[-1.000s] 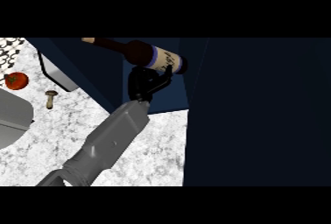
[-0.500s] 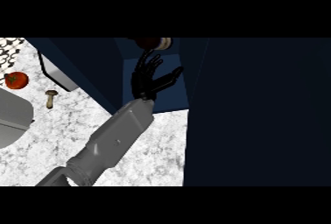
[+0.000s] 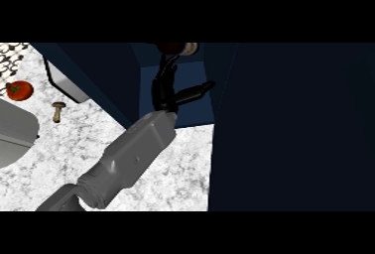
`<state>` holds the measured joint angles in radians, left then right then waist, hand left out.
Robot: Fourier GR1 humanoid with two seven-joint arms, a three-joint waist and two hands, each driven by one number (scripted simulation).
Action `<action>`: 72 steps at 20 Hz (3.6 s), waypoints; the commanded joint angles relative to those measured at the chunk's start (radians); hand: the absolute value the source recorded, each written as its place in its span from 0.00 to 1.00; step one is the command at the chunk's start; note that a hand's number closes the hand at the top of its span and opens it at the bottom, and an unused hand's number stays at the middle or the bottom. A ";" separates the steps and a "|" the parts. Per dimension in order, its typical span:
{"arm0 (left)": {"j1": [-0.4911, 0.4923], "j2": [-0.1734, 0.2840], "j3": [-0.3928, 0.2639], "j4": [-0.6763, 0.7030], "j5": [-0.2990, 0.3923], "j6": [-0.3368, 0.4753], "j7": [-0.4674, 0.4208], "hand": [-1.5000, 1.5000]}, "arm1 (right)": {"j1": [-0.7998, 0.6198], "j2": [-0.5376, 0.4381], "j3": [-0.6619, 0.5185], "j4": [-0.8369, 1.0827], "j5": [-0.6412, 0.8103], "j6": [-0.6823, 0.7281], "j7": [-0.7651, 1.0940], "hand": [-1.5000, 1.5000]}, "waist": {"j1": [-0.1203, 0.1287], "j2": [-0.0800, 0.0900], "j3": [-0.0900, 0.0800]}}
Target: Pick up the wine, place it into the cabinet and close the cabinet
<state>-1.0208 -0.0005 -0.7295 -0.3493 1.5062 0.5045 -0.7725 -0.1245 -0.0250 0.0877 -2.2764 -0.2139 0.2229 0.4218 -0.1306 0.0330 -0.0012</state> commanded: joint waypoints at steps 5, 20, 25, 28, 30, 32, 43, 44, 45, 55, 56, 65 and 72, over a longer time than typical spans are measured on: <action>-0.038 0.000 -0.066 -0.024 -0.008 0.035 -0.049 0.00 | -0.007 -0.005 0.011 -0.011 0.007 0.004 0.004 0.00 | 0.007 -0.003 -0.001; 0.030 0.000 -0.141 -0.130 0.058 -0.008 -0.129 0.00 | 0.009 -0.017 -0.023 -0.001 -0.006 -0.008 0.028 0.00 | 0.062 -0.017 0.001; 0.046 0.001 -0.176 -0.174 0.065 -0.016 -0.152 0.00 | -0.006 0.020 0.051 -0.084 0.057 -0.082 0.116 0.00 | 0.073 -0.022 0.000; 0.117 0.001 -0.233 -0.253 0.052 0.007 -0.194 0.00 | 0.019 -0.010 -0.007 -0.056 -0.001 -0.036 0.070 0.00 | 0.084 -0.024 0.001; 0.114 0.001 -0.225 -0.240 0.053 0.010 -0.204 0.00 | 0.026 -0.002 0.032 -0.097 0.029 -0.052 0.099 0.00 | 0.085 -0.025 0.001; 0.122 0.001 -0.220 -0.238 -0.009 -0.014 -0.170 0.00 | 0.027 -0.011 -0.023 -0.058 0.026 -0.052 0.070 0.00 | 0.110 -0.030 0.001; 0.291 0.001 -0.178 -0.411 -0.163 0.050 -0.217 0.00 | 0.079 -0.006 -0.021 -0.029 0.046 -0.026 -0.017 0.00 | 0.129 -0.034 0.001; 0.298 0.001 -0.197 -0.406 -0.163 0.040 -0.246 0.00 | -0.014 0.000 0.013 -0.061 0.060 -0.083 0.099 0.00 | 0.124 -0.032 0.001; 0.327 0.102 -0.192 -0.567 -0.179 0.082 -0.166 0.00 | 0.027 -0.004 -0.009 -0.116 0.049 -0.090 0.109 0.00 | 0.138 -0.038 0.001; 0.502 0.239 -0.219 -0.877 -0.368 0.061 -0.096 0.00 | 0.056 -0.020 -0.010 -0.102 0.075 -0.058 0.056 0.00 | 0.134 -0.036 0.001; 0.521 0.305 -0.225 -0.926 -0.360 0.031 -0.057 0.00 | 0.038 -0.016 -0.040 -0.088 0.066 -0.069 0.040 0.00 | 0.137 -0.036 0.001; 0.690 0.537 -0.238 -1.232 -0.455 -0.028 -0.018 0.00 | 0.113 -0.151 -0.101 -0.156 -0.123 0.106 0.070 1.00 | 0.136 -0.038 0.002; 0.821 0.694 -0.165 -1.438 -0.461 -0.100 0.019 1.00 | 0.126 -0.148 0.033 -0.193 -0.151 0.144 0.130 1.00 | 0.138 -0.037 0.001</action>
<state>-0.2807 0.5984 -0.9178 -1.6870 1.0558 0.4681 -0.7566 -0.0221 -0.1517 0.1065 -2.3907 -0.2692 0.3445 0.4972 0.0059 -0.0043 0.0003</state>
